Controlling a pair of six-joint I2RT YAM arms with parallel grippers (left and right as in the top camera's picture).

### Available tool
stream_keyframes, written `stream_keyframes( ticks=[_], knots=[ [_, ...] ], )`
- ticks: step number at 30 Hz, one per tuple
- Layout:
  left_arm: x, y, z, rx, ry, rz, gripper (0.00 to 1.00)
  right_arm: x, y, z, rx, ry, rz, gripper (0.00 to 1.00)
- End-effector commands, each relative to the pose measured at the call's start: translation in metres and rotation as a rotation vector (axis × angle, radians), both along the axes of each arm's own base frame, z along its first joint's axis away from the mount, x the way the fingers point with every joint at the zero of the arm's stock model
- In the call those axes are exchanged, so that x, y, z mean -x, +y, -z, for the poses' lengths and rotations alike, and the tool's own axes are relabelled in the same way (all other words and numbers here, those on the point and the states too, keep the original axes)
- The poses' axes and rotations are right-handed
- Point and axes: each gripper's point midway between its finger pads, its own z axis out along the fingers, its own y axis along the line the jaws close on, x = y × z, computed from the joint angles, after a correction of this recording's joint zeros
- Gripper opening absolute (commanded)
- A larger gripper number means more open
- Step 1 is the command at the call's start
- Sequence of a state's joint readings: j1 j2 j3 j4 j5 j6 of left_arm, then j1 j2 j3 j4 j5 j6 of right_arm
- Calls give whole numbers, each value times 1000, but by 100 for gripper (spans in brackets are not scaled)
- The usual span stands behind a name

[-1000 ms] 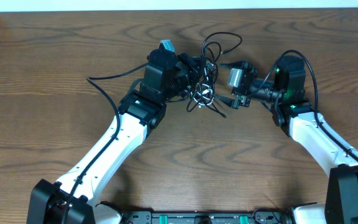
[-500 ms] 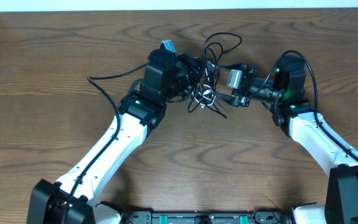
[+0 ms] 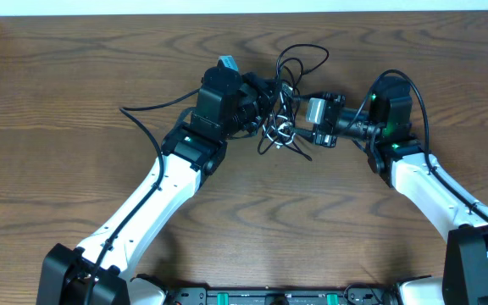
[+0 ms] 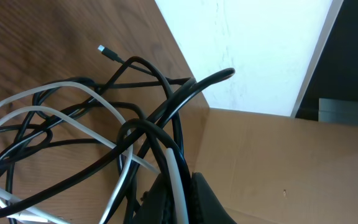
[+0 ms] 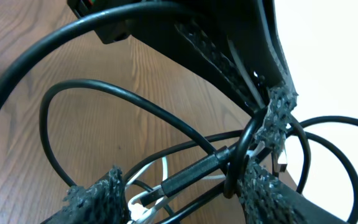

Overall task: Untangle cables
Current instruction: 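Grasp cables with the right gripper and pull them rightward from the left gripper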

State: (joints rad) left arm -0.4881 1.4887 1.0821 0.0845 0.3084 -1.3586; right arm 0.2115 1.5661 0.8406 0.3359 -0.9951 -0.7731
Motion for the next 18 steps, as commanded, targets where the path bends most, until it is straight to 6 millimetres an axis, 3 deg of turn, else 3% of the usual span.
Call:
stream_keyframes(
  ticks=[1, 9, 18],
  knots=[
    [-5, -1, -11, 14, -21, -12, 8, 1, 2, -11, -6, -31, -7, 47],
    [-3, -1, -6, 4, 0, -10, 8, 0, 2, -14, -10, -53, -7, 16],
    [-2, 0, -3, -5, 6, -7, 8, 0, 2, -15, -12, -56, -7, 10]
  ],
)
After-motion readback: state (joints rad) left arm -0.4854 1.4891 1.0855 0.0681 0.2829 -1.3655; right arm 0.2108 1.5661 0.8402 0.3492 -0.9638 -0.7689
